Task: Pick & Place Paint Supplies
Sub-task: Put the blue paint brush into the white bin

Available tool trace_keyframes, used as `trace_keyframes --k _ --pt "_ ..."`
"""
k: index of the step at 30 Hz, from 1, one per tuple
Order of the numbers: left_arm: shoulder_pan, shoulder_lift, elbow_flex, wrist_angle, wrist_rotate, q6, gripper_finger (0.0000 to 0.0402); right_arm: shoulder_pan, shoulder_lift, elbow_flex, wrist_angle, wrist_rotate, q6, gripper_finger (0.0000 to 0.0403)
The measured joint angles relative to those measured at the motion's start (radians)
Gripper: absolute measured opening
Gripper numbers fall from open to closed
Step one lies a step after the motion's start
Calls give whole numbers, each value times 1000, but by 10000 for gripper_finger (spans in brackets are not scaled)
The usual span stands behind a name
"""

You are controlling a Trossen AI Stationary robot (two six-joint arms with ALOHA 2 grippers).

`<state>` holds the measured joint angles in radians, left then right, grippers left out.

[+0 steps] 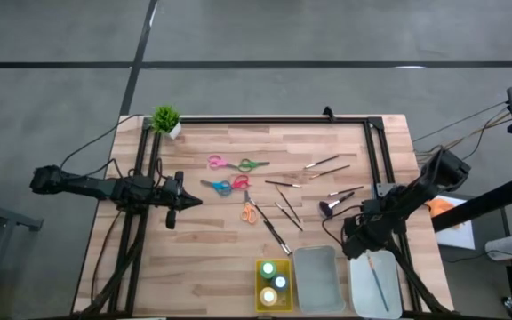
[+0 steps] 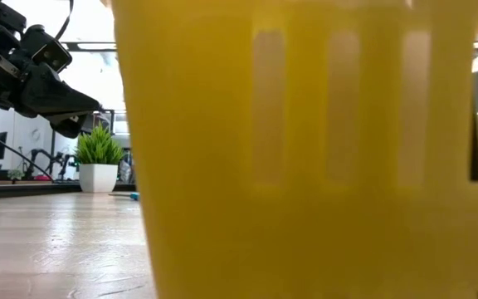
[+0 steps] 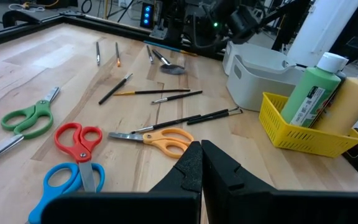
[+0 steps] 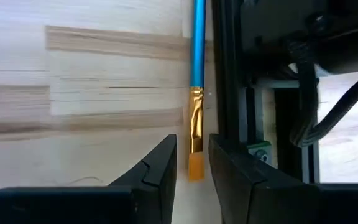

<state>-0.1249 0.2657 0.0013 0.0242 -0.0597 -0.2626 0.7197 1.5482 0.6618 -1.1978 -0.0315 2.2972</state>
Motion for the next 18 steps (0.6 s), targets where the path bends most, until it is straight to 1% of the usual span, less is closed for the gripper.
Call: trace_keyframes --k 4,9,15,18 --pt "0 0 0 0 0 0 0 0 21 -28 47 -10 0 90" --pt "0 0 0 0 0 0 0 -1 30 -39 57 -36 1 90" --pt "0 0 0 0 0 0 0 -1 24 -49 77 -38 8 90" --pt "0 0 0 0 0 0 0 0 13 -57 101 -18 8 89"
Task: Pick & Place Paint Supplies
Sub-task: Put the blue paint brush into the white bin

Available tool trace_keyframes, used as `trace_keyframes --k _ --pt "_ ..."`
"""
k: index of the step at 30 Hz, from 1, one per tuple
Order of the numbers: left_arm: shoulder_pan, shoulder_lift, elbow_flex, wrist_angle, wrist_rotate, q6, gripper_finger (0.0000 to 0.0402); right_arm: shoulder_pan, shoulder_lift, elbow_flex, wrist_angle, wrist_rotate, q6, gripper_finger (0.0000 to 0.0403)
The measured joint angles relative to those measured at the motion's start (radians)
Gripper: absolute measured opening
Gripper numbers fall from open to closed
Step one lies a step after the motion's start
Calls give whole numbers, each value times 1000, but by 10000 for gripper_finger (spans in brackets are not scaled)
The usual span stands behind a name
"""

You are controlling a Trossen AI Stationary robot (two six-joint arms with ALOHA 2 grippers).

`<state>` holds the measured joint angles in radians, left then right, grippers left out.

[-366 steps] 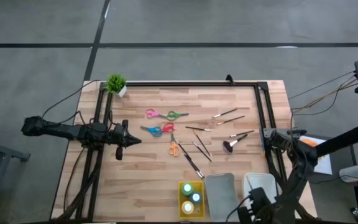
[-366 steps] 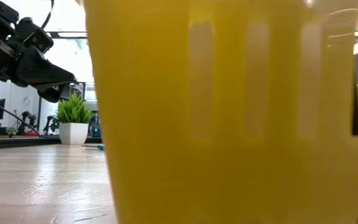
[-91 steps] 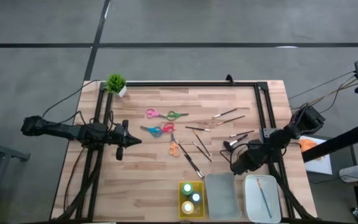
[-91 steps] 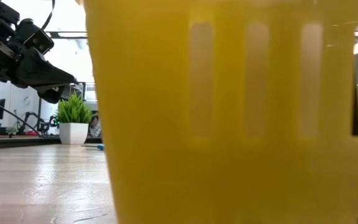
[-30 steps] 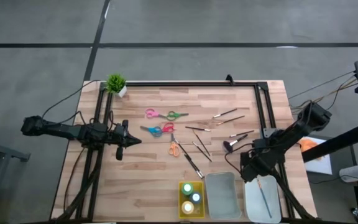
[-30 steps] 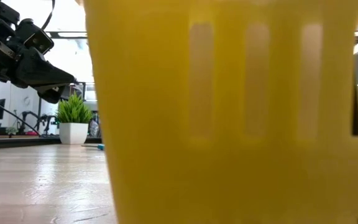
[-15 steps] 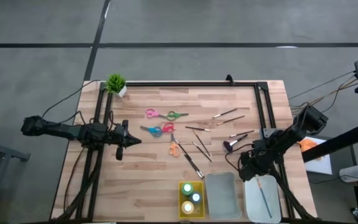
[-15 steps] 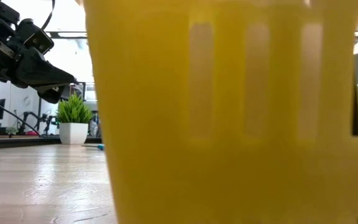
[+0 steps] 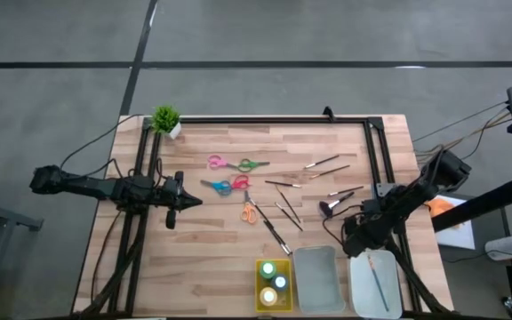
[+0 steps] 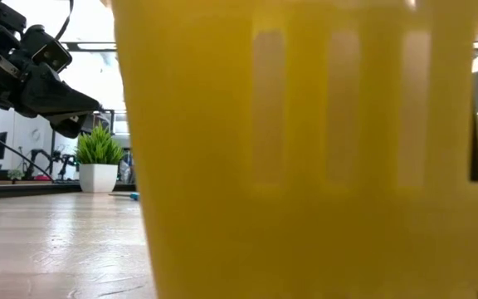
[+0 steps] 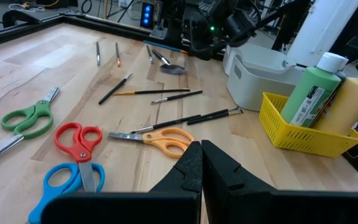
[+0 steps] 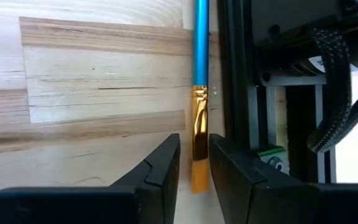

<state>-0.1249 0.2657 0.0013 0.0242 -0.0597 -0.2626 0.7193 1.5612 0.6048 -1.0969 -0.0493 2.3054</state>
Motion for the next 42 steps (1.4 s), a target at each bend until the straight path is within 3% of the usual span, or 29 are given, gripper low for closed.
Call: trace_keyframes --k 15,26,42 --pt "0 0 0 0 0 0 0 0 -4 53 11 60 13 90" --pt "0 0 0 0 0 0 0 -1 -6 115 48 211 4 90" --pt "0 0 0 0 0 0 0 -59 3 141 -102 206 25 90"
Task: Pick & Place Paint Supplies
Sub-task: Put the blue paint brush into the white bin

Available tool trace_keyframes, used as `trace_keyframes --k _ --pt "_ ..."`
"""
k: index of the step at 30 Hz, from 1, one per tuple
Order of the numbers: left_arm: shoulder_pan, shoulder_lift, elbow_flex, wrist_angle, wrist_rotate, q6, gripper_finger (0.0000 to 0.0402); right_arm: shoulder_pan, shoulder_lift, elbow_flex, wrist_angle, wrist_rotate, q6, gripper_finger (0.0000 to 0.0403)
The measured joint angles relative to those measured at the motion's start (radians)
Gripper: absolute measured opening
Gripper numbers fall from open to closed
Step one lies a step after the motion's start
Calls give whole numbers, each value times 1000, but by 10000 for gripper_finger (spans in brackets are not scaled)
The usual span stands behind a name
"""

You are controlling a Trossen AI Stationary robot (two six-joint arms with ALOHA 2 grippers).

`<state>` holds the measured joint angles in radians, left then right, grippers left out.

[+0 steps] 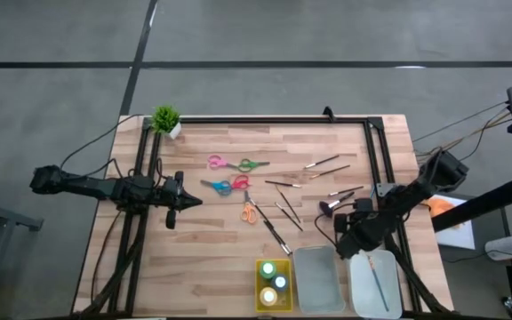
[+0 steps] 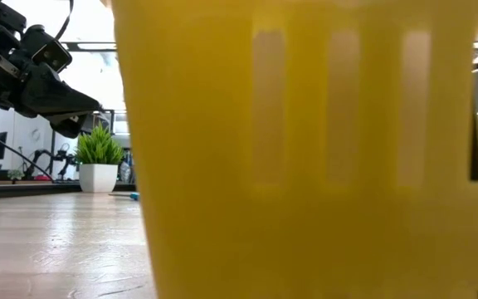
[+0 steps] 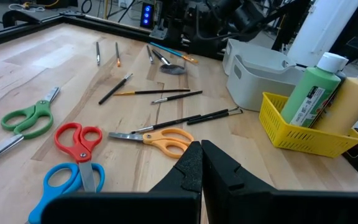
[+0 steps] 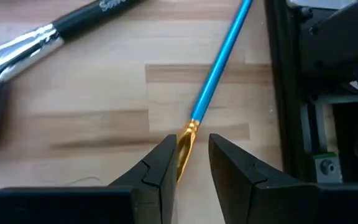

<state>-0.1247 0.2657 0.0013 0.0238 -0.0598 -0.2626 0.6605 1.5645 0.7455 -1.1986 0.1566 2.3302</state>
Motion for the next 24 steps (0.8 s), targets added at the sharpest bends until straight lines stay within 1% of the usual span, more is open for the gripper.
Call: trace_keyframes --k 7,15,19,24 --pt "0 0 0 0 0 0 0 -52 40 -11 0 0 16 90" --pt "0 0 0 0 0 0 0 -116 122 -12 1 -2 16 90" --pt "0 0 0 0 0 0 0 -126 154 -13 5 -12 20 90" --pt "0 0 0 0 0 0 0 -125 161 -27 38 -23 27 90"
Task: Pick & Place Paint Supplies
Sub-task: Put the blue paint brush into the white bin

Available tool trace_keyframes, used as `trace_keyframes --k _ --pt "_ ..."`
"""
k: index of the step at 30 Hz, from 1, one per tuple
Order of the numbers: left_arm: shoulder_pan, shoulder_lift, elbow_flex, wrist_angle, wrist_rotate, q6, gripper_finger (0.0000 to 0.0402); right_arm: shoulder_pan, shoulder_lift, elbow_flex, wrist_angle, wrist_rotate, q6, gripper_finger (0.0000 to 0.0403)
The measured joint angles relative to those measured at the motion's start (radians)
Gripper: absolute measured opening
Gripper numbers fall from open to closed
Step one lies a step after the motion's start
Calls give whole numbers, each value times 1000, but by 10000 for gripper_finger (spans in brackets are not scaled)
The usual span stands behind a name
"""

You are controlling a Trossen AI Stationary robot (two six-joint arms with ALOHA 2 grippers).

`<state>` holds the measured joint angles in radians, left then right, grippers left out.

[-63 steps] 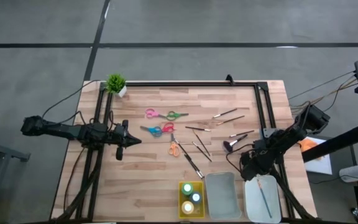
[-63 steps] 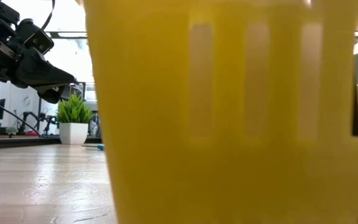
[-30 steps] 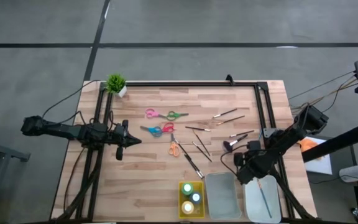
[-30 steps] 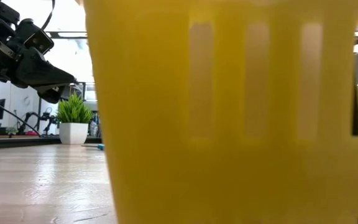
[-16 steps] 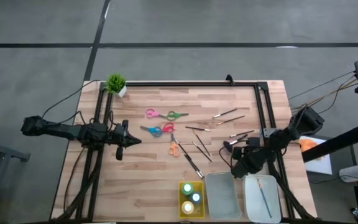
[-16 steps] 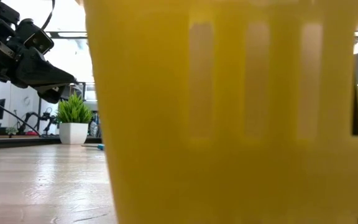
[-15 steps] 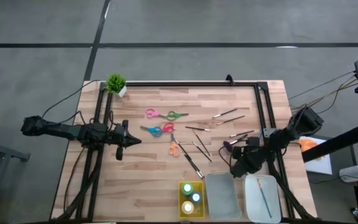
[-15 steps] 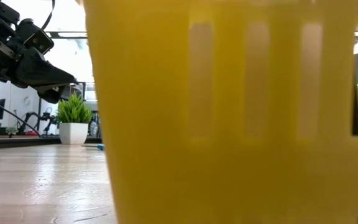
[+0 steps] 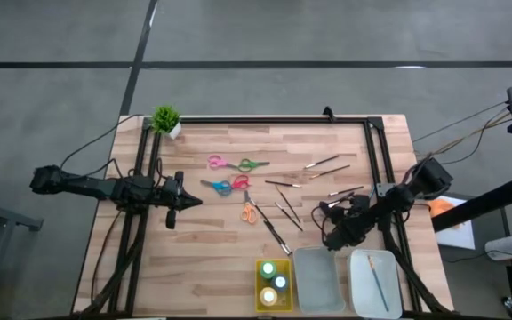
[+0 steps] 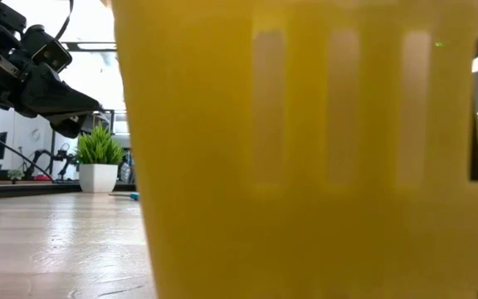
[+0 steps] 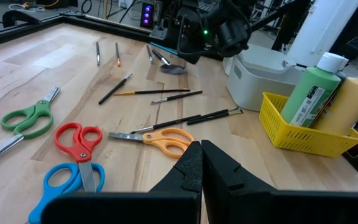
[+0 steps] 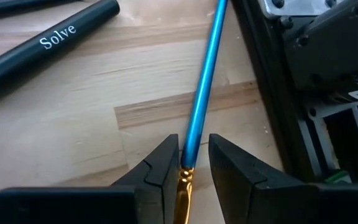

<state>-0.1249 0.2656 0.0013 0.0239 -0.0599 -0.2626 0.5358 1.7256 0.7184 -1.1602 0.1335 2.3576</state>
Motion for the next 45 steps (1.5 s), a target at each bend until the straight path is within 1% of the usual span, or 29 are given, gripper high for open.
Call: trace_keyframes --k 4,9,10,26,34,40,45 --pt "0 0 0 0 0 0 0 1 -8 -17 28 5 1 79" --pt "0 0 0 0 0 0 0 1 -19 -19 37 17 -13 22" --pt "0 0 0 0 0 0 0 1 -20 -19 37 23 -19 20" --pt "0 0 0 0 0 0 0 1 -18 -19 33 23 -20 24" --pt "0 0 0 0 0 0 0 -1 -34 25 -28 27 -21 24" --pt "0 0 0 0 0 0 0 0 -75 26 -63 61 -21 24" --pt "0 0 0 0 0 0 0 0 -129 34 -64 147 -34 24"
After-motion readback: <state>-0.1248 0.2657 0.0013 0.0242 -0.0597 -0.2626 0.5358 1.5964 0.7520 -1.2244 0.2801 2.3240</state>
